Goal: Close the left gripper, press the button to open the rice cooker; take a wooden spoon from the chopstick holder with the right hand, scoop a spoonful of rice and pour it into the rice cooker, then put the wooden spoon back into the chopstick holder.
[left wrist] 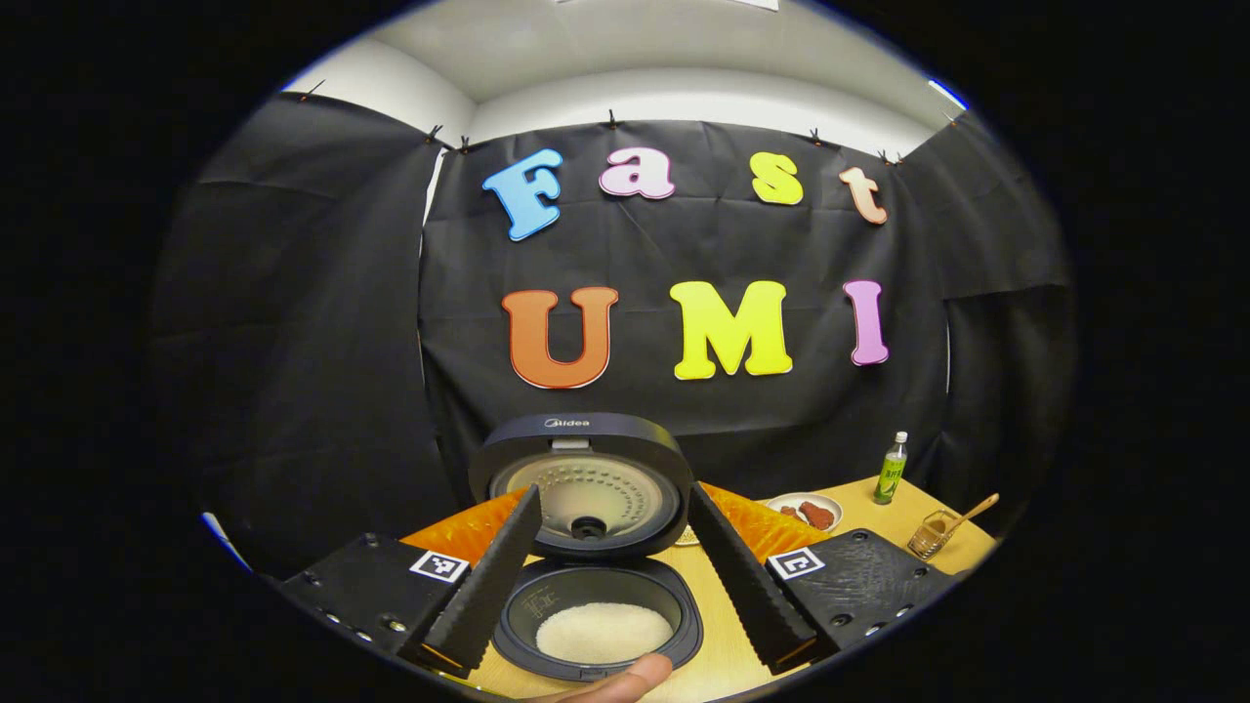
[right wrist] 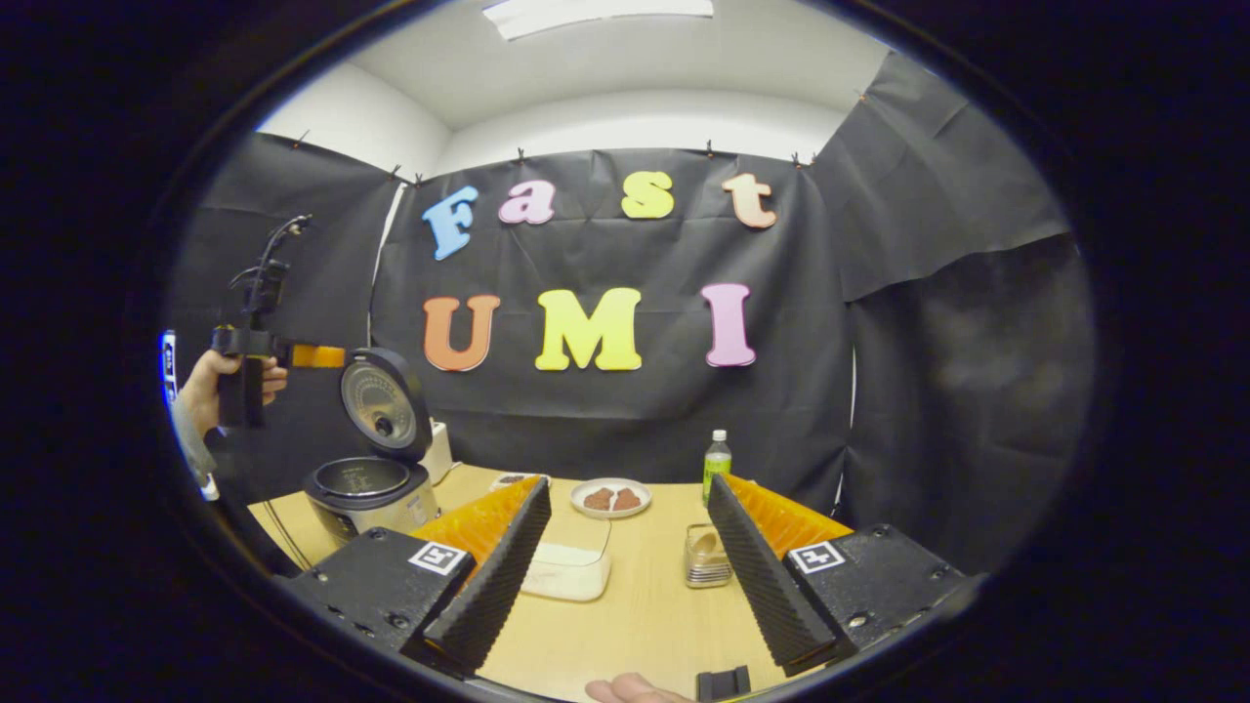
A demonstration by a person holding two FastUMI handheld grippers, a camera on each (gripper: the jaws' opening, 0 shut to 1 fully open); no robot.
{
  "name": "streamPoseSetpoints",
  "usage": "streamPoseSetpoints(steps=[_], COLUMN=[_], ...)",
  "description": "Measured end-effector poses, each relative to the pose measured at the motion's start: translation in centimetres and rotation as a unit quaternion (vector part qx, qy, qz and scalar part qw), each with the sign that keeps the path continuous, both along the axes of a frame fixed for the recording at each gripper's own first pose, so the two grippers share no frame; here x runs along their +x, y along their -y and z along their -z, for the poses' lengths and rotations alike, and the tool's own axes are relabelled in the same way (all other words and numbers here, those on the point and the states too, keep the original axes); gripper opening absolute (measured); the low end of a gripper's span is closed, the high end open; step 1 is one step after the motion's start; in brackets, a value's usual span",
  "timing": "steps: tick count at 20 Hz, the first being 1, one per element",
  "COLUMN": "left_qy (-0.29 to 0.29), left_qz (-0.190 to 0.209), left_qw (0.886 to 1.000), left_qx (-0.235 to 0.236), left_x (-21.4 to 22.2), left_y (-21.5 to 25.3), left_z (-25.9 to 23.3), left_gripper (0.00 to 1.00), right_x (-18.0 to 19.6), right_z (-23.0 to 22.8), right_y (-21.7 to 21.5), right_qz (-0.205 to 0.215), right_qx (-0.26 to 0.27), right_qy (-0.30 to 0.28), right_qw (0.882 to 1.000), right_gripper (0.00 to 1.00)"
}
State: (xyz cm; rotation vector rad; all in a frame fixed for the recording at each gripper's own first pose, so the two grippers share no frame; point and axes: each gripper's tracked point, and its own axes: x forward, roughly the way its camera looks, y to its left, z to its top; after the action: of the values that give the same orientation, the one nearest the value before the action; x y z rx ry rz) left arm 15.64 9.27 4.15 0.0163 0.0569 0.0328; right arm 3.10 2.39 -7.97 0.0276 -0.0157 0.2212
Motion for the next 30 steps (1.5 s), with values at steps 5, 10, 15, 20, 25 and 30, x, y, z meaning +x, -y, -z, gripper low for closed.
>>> streamPoseSetpoints(steps=[5,10,15,20,25,30], left_qy=[0.012,0.002,-0.013,-0.007,0.005,-0.006], left_qz=[-0.046,-0.059,-0.075,-0.094,-0.078,-0.043], left_qw=[0.998,0.998,0.997,0.996,0.996,0.998], left_qx=[-0.036,-0.002,0.023,0.002,-0.052,-0.043], left_x=[5.5,9.5,12.4,14.3,16.0,17.0], left_y=[-3.1,-3.4,-4.6,-7.1,-7.4,-5.2], left_z=[-1.1,-1.5,-2.3,-3.0,-3.4,-2.0], left_gripper=[0.96,0.94,0.94,0.96,0.94,0.94], right_x=[0.0,0.6,1.4,2.0,3.1,3.8], right_z=[2.5,3.9,4.4,4.9,6.2,7.1], right_y=[0.2,0.9,1.4,1.9,1.7,1.9], right_qz=[-0.003,-0.006,-0.005,-0.005,-0.017,-0.018], right_qx=[0.002,0.008,0.019,0.019,0.036,0.038], right_qy=[-0.011,-0.015,-0.021,-0.024,-0.038,-0.049], right_qw=[1.0,1.0,1.0,1.0,0.998,0.998], right_gripper=[1.0,1.0,1.0,1.0,1.0,1.0])
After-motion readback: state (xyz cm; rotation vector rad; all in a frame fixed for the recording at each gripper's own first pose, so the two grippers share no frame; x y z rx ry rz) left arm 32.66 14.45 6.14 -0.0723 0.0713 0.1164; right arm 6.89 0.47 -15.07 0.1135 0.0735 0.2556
